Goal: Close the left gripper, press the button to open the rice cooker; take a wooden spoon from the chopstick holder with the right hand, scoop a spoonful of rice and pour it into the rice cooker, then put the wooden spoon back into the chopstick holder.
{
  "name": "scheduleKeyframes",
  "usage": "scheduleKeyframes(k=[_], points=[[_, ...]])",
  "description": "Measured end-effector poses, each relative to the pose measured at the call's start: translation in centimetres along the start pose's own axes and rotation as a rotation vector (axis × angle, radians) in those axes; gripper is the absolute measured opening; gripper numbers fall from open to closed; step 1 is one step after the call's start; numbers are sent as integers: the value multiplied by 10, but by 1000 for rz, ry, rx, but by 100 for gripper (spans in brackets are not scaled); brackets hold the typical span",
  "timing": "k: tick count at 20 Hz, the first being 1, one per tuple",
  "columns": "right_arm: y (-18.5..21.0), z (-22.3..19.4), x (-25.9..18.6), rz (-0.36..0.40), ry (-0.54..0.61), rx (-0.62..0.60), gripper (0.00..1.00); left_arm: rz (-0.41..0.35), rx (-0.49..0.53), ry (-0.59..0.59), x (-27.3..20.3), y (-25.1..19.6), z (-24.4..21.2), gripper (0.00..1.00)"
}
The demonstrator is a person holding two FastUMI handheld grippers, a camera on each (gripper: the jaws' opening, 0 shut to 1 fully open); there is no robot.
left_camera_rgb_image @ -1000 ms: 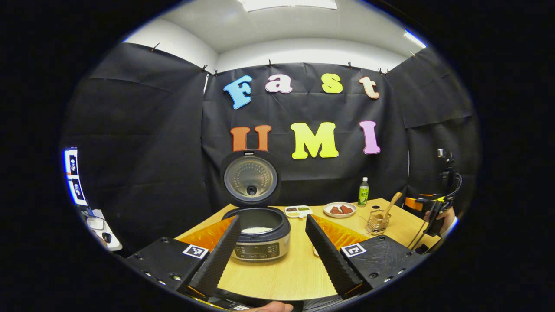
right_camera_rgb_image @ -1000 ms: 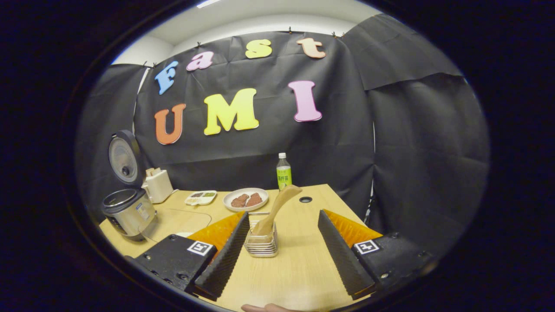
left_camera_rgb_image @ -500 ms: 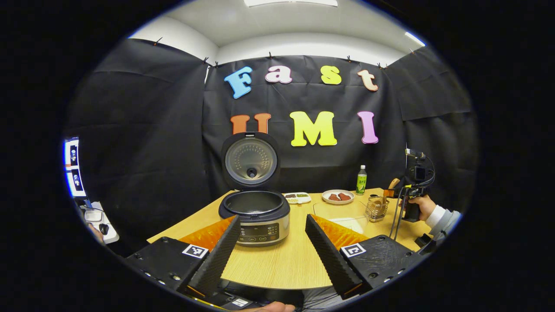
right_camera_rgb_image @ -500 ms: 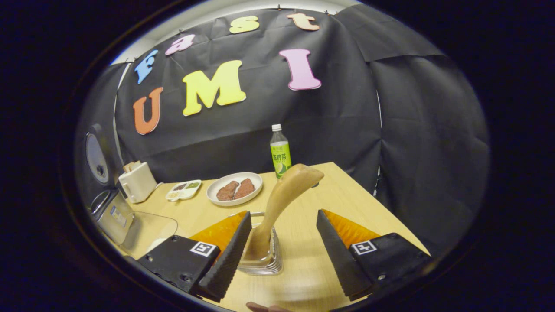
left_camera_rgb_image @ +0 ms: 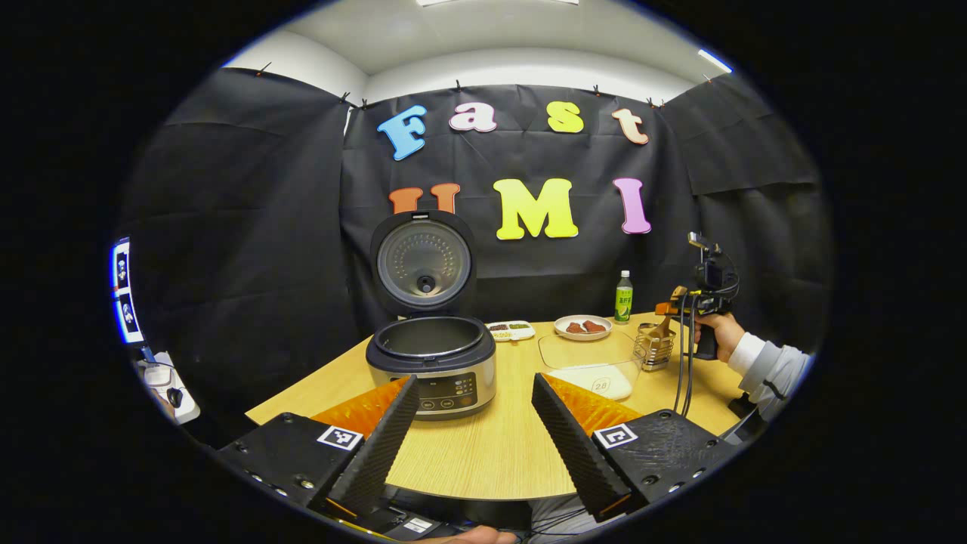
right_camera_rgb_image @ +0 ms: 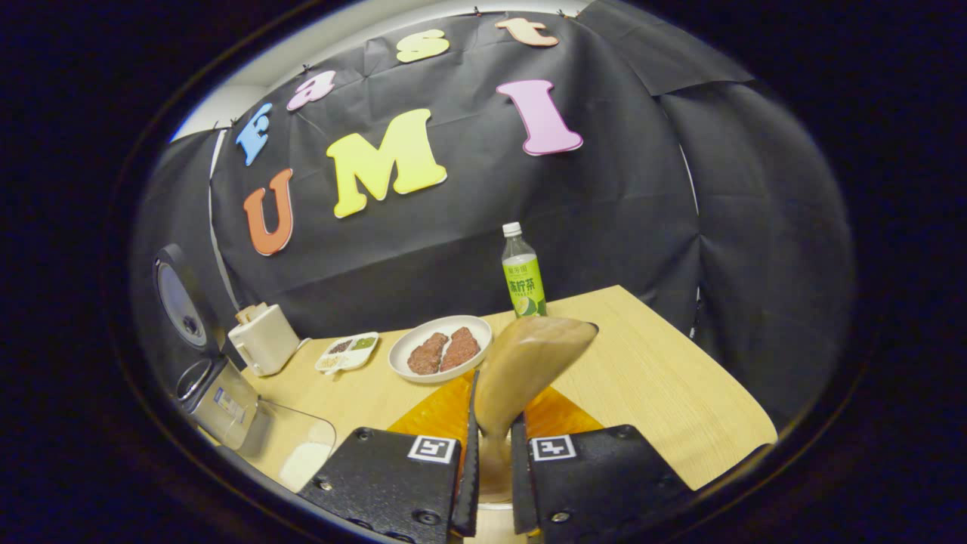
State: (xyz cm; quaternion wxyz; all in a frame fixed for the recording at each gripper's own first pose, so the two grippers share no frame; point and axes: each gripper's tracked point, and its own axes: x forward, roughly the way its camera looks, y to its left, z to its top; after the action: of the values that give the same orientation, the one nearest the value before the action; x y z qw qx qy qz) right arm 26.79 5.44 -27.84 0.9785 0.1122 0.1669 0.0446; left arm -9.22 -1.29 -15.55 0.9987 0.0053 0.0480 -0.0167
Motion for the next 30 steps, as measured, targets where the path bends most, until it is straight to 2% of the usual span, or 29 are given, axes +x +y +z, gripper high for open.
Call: scheduleKeyframes(k=[8, 16, 22, 23, 24, 28, 30], points=[[17, 35, -29, 8, -92, -60, 20, 28, -55, -29, -13, 26, 4, 96], [45, 64, -61, 37, -158, -118, 20, 19, -82, -40, -15, 27, 2, 96], [101, 72, -84, 105, -168, -147, 19, 20, -95, -12, -23, 30, -9, 96], [113, 72, -87, 118, -173, -164, 10, 24, -96, -10, -24, 33, -10, 96], [124, 70, -92, 131, -174, -178, 17, 28, -98, -11, -23, 36, -11, 96], [172, 62, -101, 171, -186, -213, 15, 34, -120, -25, -24, 45, -11, 96], [187, 50, -98, 161, -188, -249, 15, 38, -131, -25, -26, 49, -13, 96]])
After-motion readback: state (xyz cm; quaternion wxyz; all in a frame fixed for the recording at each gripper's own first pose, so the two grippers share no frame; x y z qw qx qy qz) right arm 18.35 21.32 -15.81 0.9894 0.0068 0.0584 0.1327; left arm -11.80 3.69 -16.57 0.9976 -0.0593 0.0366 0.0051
